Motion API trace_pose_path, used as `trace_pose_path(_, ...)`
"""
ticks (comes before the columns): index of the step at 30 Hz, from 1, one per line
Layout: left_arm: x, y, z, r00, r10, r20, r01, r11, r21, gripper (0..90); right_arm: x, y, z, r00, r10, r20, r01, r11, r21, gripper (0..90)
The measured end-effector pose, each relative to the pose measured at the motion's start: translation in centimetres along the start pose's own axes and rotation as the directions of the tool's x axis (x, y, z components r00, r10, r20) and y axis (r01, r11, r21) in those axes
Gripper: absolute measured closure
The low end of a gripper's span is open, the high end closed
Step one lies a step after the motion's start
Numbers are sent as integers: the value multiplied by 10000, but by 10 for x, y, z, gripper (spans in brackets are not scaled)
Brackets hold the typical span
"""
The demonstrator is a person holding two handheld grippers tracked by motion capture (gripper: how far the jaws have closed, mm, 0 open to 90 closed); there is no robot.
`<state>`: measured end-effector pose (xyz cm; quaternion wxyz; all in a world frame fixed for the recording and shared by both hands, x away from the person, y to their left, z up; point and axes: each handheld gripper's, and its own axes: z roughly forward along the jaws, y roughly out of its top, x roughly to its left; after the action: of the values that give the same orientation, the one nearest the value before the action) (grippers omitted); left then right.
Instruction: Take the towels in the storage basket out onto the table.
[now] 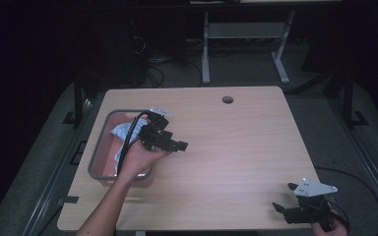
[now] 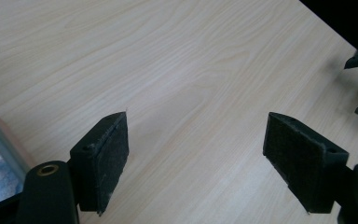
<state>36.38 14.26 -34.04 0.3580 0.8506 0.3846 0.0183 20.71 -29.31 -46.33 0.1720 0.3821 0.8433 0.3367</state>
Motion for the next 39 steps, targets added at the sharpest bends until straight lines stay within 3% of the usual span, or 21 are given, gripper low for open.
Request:
trace_pose_path(11,25,-5,-23,9972,-610,-439,597,9978,-287,219,-1,0,-3,9998,-131,160,132,9999,-109,139)
trace_pose_path(20,47,-16,-43,9884,-1189,-947,1135,9917,-610,221,2,2,-1,9996,-251,111,252,9997,-61,139)
trace_pose_path(24,58,-23,-52,9805,-1413,-1367,1333,9889,-658,221,1,2,-1,9998,-155,123,156,9998,-80,139)
trace_pose_path(30,69,-29,-57,9736,-1711,-1510,1614,9841,-745,221,1,2,-2,9997,-204,126,205,9997,-117,139)
trace_pose_path(33,80,-38,-58,9634,-2163,-1582,2066,9755,-757,220,1,1,-1,9998,-181,117,182,9998,-87,139)
trace_pose_path(34,80,-38,-58,9634,-2163,-1582,2066,9755,-757,220,1,2,-2,9997,-198,120,199,9998,-95,139)
trace_pose_path(37,90,-46,-60,9504,-2458,-1908,2353,9689,-762,220,1,2,-2,9996,-238,115,240,9996,-122,139)
trace_pose_path(39,93,-48,-61,9477,-2482,-2007,2388,9685,-701,220,1,1,-2,9998,-185,112,187,9998,-96,139)
